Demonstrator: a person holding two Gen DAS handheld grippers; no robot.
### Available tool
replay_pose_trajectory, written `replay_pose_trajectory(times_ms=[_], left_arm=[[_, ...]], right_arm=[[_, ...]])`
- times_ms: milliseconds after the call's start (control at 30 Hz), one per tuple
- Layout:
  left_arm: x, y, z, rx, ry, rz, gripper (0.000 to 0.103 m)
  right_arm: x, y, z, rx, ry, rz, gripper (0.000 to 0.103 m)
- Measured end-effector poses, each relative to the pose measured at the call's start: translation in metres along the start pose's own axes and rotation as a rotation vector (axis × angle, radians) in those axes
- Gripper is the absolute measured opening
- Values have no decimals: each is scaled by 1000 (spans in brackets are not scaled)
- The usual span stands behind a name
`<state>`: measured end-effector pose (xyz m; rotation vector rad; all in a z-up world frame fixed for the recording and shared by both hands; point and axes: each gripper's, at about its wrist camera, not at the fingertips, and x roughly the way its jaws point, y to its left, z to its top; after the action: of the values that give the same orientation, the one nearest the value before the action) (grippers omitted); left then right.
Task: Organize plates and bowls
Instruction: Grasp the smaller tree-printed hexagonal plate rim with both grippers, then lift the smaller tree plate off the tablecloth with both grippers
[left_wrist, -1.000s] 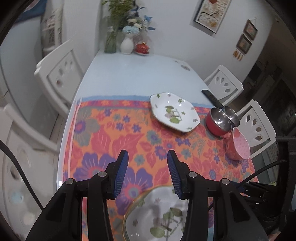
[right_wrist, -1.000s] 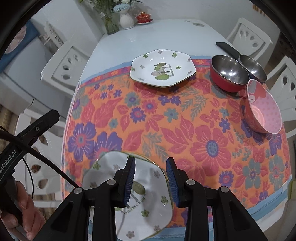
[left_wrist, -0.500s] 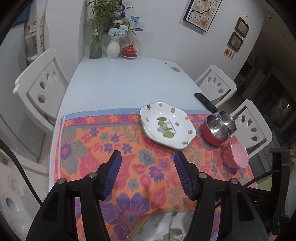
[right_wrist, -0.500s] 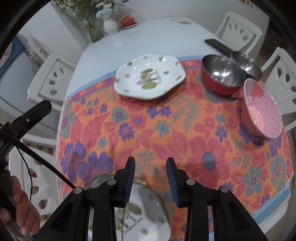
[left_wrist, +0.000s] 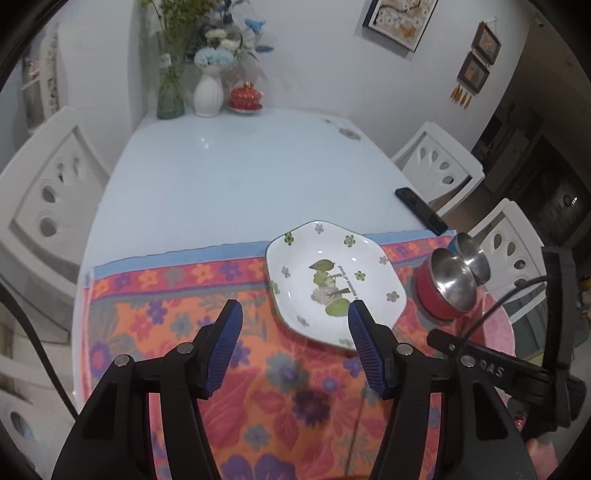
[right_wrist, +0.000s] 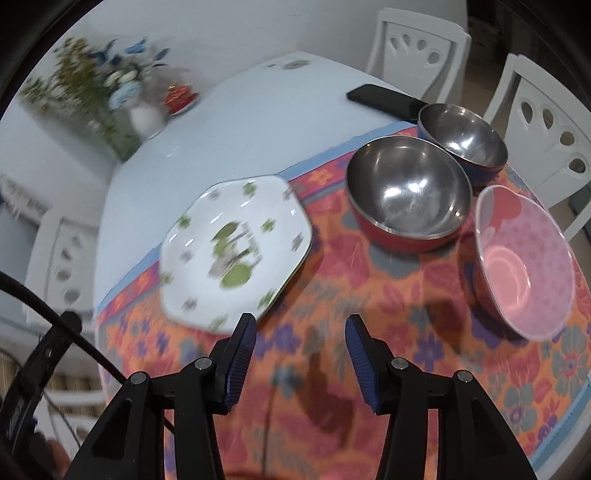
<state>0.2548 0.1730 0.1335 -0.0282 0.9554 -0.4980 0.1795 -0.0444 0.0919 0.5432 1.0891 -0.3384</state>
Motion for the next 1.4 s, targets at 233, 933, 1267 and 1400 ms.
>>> replay_pose_trajectory(times_ms=[233,933,1267,1400], left_arm=[[72,9,17,-34,100,-54,56],[159,32,21,-70,191,-92,33],[124,38,10,-21,141,-36,33],[104,58,-6,-63,155,-7,33]], right_arm=[[62,-6,34,25,41,-20,48],[115,15,54,-151,-40,36,37],[101,31,32,-304,-10,123,36],[90,48,5,-369,32,171,36]])
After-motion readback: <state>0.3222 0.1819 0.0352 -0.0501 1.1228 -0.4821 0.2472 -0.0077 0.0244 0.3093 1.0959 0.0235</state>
